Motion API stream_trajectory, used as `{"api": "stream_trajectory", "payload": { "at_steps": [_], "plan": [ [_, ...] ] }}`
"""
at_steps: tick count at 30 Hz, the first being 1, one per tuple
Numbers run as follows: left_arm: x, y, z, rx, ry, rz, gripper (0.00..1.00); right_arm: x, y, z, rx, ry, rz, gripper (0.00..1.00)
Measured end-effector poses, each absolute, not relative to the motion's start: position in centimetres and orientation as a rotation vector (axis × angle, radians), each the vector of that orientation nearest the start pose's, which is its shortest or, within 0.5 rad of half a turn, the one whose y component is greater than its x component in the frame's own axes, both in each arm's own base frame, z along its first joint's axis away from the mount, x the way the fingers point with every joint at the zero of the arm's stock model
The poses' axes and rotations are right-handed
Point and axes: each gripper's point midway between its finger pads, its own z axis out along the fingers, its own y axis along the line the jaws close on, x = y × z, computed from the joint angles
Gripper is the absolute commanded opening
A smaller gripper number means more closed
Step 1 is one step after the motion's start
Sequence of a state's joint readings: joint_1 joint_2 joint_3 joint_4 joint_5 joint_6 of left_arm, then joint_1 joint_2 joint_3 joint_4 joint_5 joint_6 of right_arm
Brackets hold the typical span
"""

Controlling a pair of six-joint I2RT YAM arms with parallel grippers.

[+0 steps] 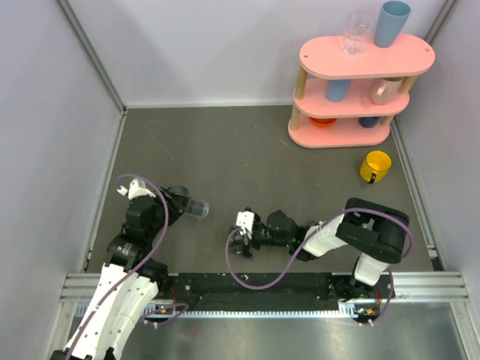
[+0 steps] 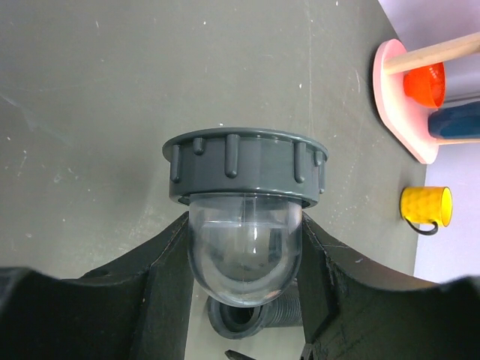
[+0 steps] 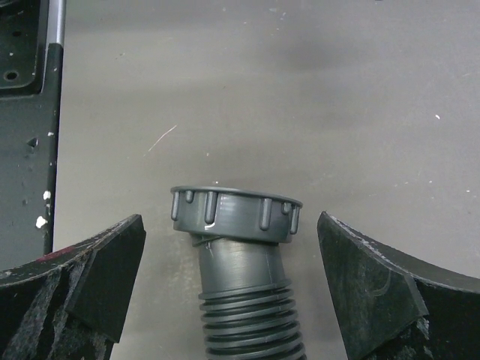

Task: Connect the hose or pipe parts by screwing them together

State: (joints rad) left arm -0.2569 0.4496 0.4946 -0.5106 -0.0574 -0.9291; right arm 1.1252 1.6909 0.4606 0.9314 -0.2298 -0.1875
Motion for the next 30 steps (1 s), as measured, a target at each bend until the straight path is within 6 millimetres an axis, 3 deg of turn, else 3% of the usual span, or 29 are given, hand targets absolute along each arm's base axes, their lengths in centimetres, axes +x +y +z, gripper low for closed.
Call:
{"api": "stream_trajectory", "payload": {
  "at_steps": [13,19,23,30],
  "plan": [
    [22.1,-9.1,16.6,-0.756,1.982,-0.744,0.0,15.5,39.3,4.9,-1.279,1.452,0.848,0.86],
    [22.0,-9.1,16.6,-0.76,1.973,-0.752,0.0,15.6,39.4,4.9,-1.274,1.446,0.852,0.74],
    [22.0,-9.1,16.8,-0.758,1.968,-0.754,0.0,15.6,39.4,4.9,-1.276,1.444,0.85,0.49],
    [21.6,-9.9,16.8,-0.709,1.996,-0.793,0.0,15.7,39.2,5.2,-1.313,1.409,0.813,0.4]
  ]
}}
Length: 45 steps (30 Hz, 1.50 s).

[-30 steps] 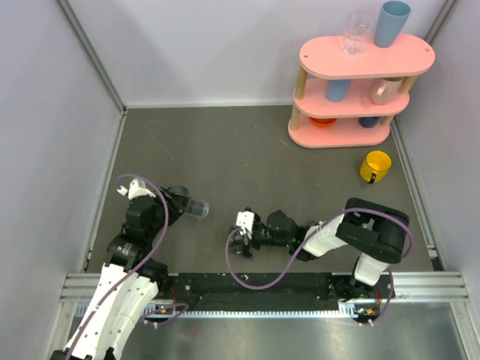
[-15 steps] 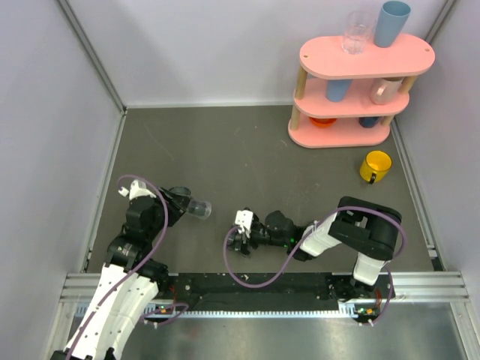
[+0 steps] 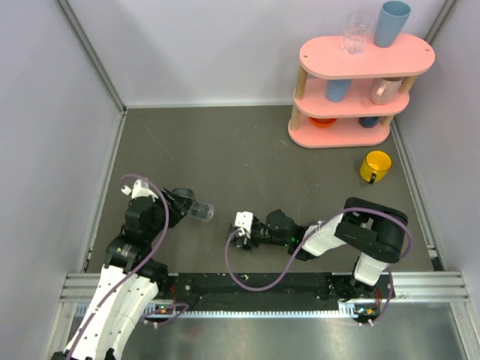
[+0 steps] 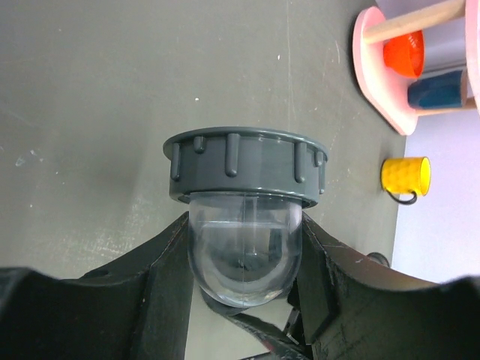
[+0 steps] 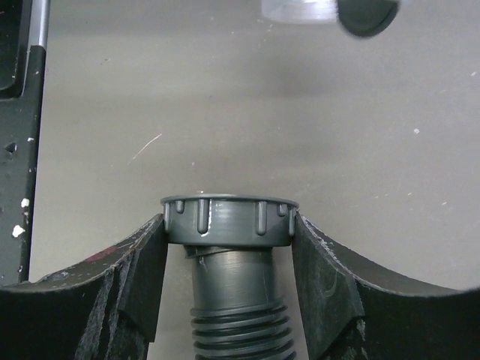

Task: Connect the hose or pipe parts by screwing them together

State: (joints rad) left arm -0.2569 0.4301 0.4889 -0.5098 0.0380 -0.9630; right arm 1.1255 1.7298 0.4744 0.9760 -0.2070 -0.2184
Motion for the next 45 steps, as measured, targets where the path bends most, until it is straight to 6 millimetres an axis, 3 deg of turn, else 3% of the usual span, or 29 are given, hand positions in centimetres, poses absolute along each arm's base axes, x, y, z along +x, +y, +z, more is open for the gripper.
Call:
{"api": "stream_trajectory", "payload": {
  "at_steps": [5,14,20,26,36,45],
  "plan": [
    [21.2,-10.2,17.6,-0.651,2.033,-0.785,0.0,15.8,39.1,8.3,-1.331,1.314,0.79,0.39],
    [20.3,-12.0,21.8,-0.534,2.003,-0.922,0.0,15.0,38.0,15.7,-1.321,1.12,0.817,0.39],
    [19.2,-13.6,22.5,-0.492,2.026,-1.042,0.0,14.7,37.2,18.3,-1.294,1.063,0.813,0.39],
    [18.2,-14.7,24.1,-0.438,1.992,-1.157,0.0,14.6,37.1,19.8,-1.252,1.034,0.832,0.38],
    [17.8,-15.1,25.8,-0.373,1.903,-1.214,0.0,15.0,37.0,19.9,-1.226,1.059,0.823,0.36],
    [18.4,-15.7,23.9,-0.389,1.88,-1.278,0.0,16.4,37.2,21.2,-1.176,1.072,0.754,0.36]
  ]
}}
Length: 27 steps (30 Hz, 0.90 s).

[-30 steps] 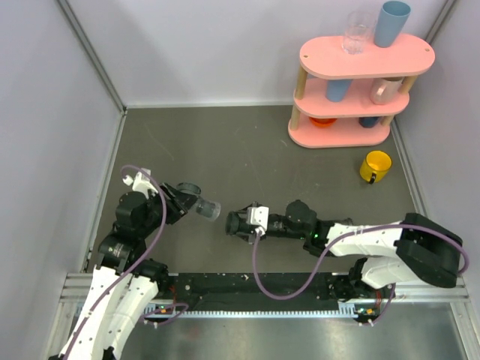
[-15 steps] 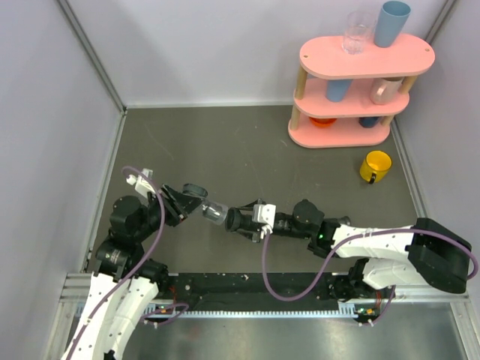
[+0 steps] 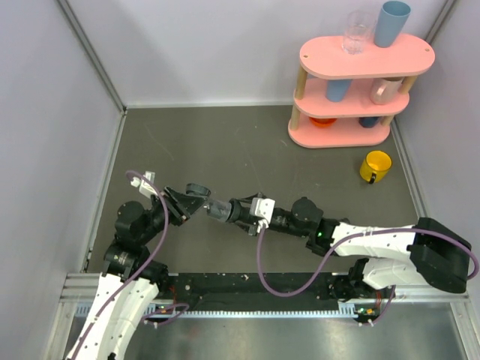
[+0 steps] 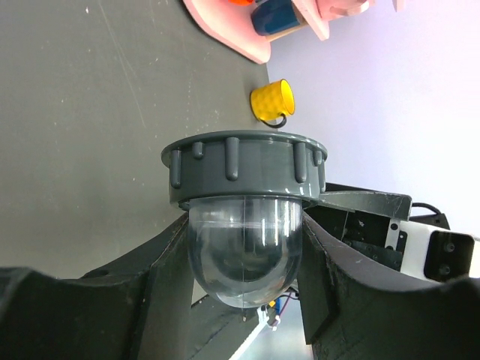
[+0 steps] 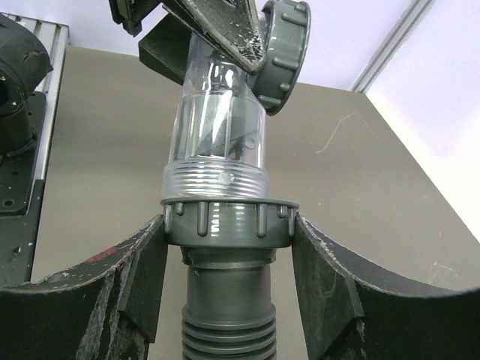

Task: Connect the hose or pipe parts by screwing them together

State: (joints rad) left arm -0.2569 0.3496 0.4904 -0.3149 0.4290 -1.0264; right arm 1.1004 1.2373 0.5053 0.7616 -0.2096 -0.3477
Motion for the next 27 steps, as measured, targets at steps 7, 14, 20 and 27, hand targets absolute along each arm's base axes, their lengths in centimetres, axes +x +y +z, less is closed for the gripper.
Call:
{"api": "stream_trajectory", "payload": {
  "at_steps": [7,14,20,27],
  "plan": [
    [18.8,-15.84,24.71,-0.361,1.813,-1.3,0.0,16.52,37.51,21.57,-1.191,1.074,0.741,0.35],
    [18.89,-15.88,24.87,-0.357,1.792,-1.311,0.0,16.45,37.6,21.45,-1.204,1.077,0.737,0.34],
    [18.94,-15.94,24.5,-0.379,1.787,-1.331,0.0,16.14,37.75,21.0,-1.228,1.078,0.728,0.33],
    [19.05,-15.95,24.24,-0.397,1.795,-1.338,0.0,16.64,37.85,20.73,-1.226,1.097,0.699,0.32]
  ]
}}
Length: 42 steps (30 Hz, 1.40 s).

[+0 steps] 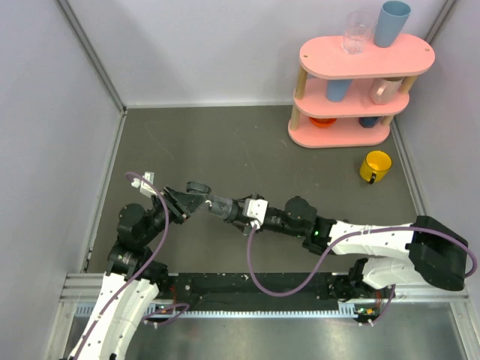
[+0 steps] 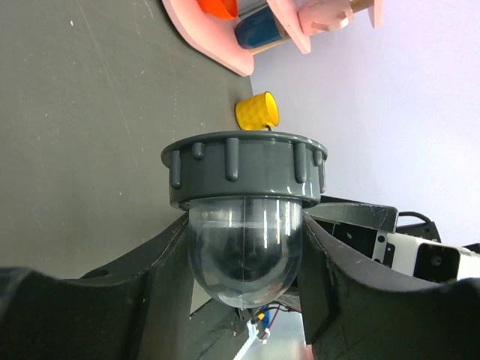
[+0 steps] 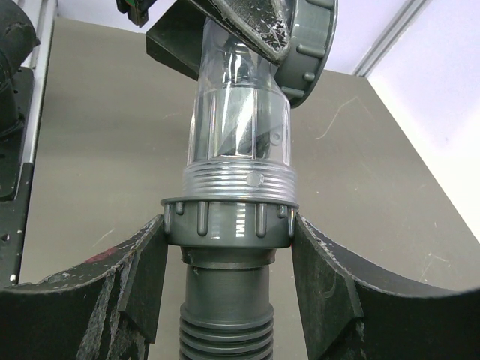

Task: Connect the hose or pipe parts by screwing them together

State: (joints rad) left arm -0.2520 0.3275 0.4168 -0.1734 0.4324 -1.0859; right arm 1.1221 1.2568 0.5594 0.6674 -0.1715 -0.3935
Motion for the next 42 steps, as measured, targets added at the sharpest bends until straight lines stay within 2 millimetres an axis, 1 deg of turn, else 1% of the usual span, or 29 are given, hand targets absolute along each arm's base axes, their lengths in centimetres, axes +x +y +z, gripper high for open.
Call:
{"api": "stream_trajectory", "payload": {
  "at_steps": [7,14,19,27,31,38,42],
  "plan": [
    [19.5,-16.0,23.2,-0.43,1.844,-1.325,0.0,17.1,37.8,19.8,-1.226,1.13,0.672,0.32],
    [19.6,-15.9,22.9,-0.439,1.861,-1.311,0.0,17.2,37.8,19.8,-1.226,1.13,0.66,0.31],
    [19.6,-16.0,22.1,-0.461,1.913,-1.299,0.0,17.0,37.9,19.6,-1.239,1.124,0.66,0.3],
    [19.7,-16.1,22.1,-0.473,1.941,-1.3,0.0,17.1,37.9,19.4,-1.243,1.129,0.654,0.29],
    [19.8,-16.0,22.3,-0.526,1.926,-1.326,0.0,17.3,38.1,19.7,-1.232,1.123,0.653,0.29],
    [19.6,-15.9,21.9,-0.573,1.931,-1.33,0.0,17.2,38.1,19.5,-1.239,1.123,0.654,0.28],
    [19.7,-15.9,21.7,-0.578,1.941,-1.327,0.0,17.2,38.1,19.4,-1.245,1.125,0.648,0.26]
  ]
}}
